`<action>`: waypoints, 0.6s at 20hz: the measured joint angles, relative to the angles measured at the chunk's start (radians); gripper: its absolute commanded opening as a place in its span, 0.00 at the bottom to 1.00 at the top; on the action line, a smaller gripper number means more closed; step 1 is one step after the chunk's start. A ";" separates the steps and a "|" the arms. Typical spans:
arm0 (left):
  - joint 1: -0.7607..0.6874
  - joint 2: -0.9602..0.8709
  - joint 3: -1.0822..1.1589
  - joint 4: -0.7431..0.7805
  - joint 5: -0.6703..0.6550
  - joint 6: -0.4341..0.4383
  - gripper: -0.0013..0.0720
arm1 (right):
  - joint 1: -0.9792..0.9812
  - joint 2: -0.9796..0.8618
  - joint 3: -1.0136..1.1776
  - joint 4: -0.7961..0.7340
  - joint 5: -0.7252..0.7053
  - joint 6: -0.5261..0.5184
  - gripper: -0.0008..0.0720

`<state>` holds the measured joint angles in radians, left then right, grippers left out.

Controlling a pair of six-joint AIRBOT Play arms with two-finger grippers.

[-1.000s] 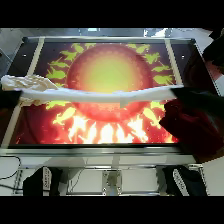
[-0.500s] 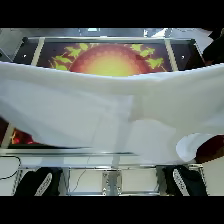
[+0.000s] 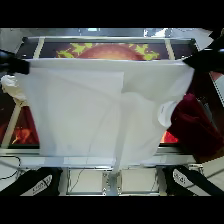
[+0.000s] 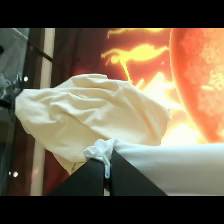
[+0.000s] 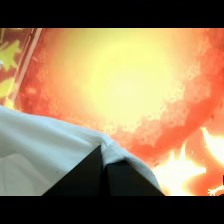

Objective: Fold the shirts.

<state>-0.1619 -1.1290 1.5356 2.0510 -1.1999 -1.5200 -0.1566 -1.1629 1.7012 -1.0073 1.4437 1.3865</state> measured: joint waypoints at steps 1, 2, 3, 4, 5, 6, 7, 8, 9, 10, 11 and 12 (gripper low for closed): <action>0.022 -0.064 -0.011 -0.007 0.036 -0.005 0.03 | 0.007 -0.074 0.001 0.005 -0.010 -0.015 0.02; 0.040 -0.125 -0.020 -0.009 0.077 -0.010 0.03 | 0.017 -0.142 0.001 0.006 -0.030 -0.026 0.02; 0.053 -0.181 -0.025 -0.010 0.121 -0.013 0.03 | 0.029 -0.210 0.001 0.005 -0.054 -0.037 0.02; 0.063 -0.238 -0.029 -0.010 0.171 -0.017 0.03 | 0.044 -0.282 0.001 0.002 -0.094 -0.045 0.02; 0.070 -0.288 -0.032 -0.010 0.220 -0.018 0.03 | 0.061 -0.351 0.001 -0.003 -0.142 -0.053 0.02; 0.073 -0.335 -0.034 -0.010 0.263 -0.018 0.03 | 0.076 -0.412 0.002 -0.005 -0.192 -0.057 0.02; 0.076 -0.383 -0.036 -0.010 0.306 -0.018 0.03 | 0.092 -0.471 0.002 -0.003 -0.251 -0.061 0.02; 0.077 -0.425 -0.037 -0.011 0.340 -0.019 0.03 | 0.105 -0.523 0.002 -0.002 -0.299 -0.063 0.02; 0.078 -0.460 -0.038 -0.013 0.363 -0.019 0.03 | 0.118 -0.570 0.002 -0.001 -0.345 -0.064 0.02; 0.080 -0.492 -0.039 -0.014 0.381 -0.021 0.03 | 0.127 -0.607 0.002 -0.001 -0.377 -0.065 0.02; 0.084 -0.516 -0.039 -0.014 0.394 -0.021 0.03 | 0.136 -0.634 0.002 -0.004 -0.399 -0.066 0.02; 0.088 -0.536 -0.039 -0.015 0.402 -0.028 0.03 | 0.144 -0.655 0.002 -0.016 -0.410 -0.066 0.02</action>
<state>-0.0738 -1.6646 1.4963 2.0357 -0.7982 -1.5482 -0.0128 -1.8175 1.7031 -1.0233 1.0332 1.3201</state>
